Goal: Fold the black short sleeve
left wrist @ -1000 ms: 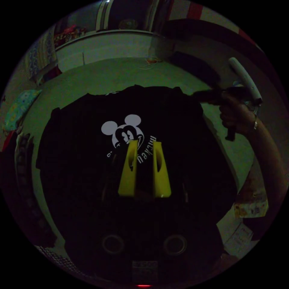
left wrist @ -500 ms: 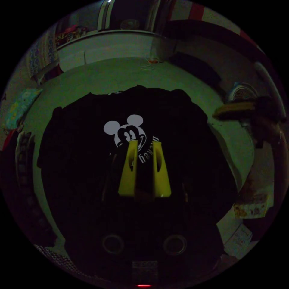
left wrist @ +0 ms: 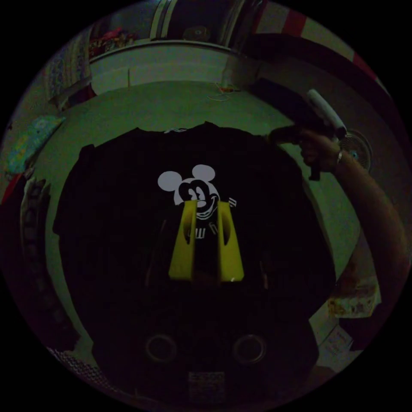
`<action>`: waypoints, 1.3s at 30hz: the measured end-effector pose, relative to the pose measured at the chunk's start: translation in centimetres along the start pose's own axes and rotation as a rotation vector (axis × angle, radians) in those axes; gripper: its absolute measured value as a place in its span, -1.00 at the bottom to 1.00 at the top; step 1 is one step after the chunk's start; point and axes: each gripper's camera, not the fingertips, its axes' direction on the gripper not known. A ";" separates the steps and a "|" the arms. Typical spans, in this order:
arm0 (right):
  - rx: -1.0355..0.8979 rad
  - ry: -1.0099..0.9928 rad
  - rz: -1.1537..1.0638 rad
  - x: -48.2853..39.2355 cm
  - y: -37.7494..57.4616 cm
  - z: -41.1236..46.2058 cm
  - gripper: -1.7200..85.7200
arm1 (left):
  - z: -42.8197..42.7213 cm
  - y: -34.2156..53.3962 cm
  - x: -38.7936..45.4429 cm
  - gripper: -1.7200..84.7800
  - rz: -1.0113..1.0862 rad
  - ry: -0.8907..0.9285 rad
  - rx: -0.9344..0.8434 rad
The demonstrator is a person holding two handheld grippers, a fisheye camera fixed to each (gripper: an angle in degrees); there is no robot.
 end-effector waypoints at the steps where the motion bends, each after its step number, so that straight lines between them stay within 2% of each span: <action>1: 0.045 0.002 0.031 0.2 -0.2 -0.8 -0.99 | -0.3 0.3 -0.1 -0.77 0.002 -0.015 0.003; 5: -0.061 0.116 0.025 -0.4 1.2 1.3 -0.98 | -1.0 1.3 -0.6 -0.77 -0.008 -0.021 0.005; 7: -0.040 0.139 0.021 -0.5 2.8 1.4 -0.93 | -1.5 1.9 -1.0 -0.77 -0.024 -0.011 0.005; 9: 0.019 0.096 0.025 -0.2 4.7 0.4 -0.86 | -1.8 2.5 -1.1 -0.77 -0.028 -0.005 0.004; 11: 0.105 -0.036 0.025 0.7 7.5 -2.3 -0.81 | -2.3 3.1 -1.1 -0.77 -0.025 -0.004 0.006; 15: 0.189 -0.152 -0.029 2.4 13.2 -6.9 -0.78 | -3.7 4.6 -1.0 -0.77 -0.013 0.002 0.011; 20: 0.071 -0.066 -0.146 4.0 23.6 -9.2 -0.77 | -5.4 6.6 -1.1 -0.77 -0.014 0.015 0.012; 27: -0.045 0.042 -0.278 1.3 32.0 -7.7 -0.82 | -8.4 10.2 -0.8 -0.77 -0.010 0.012 0.016; 31: -0.036 0.154 -0.280 0.1 35.9 -8.0 -0.94 | -10.4 12.4 -0.8 -0.77 -0.008 -0.015 0.015; 34: -0.046 0.243 -0.303 0.1 39.5 -9.1 -0.96 | -11.9 14.1 -1.2 -0.77 -0.020 -0.010 0.011; 39: -0.051 0.163 -0.164 2.2 45.5 -12.0 -0.91 | -14.7 17.1 -1.3 -0.77 -0.021 -0.036 0.014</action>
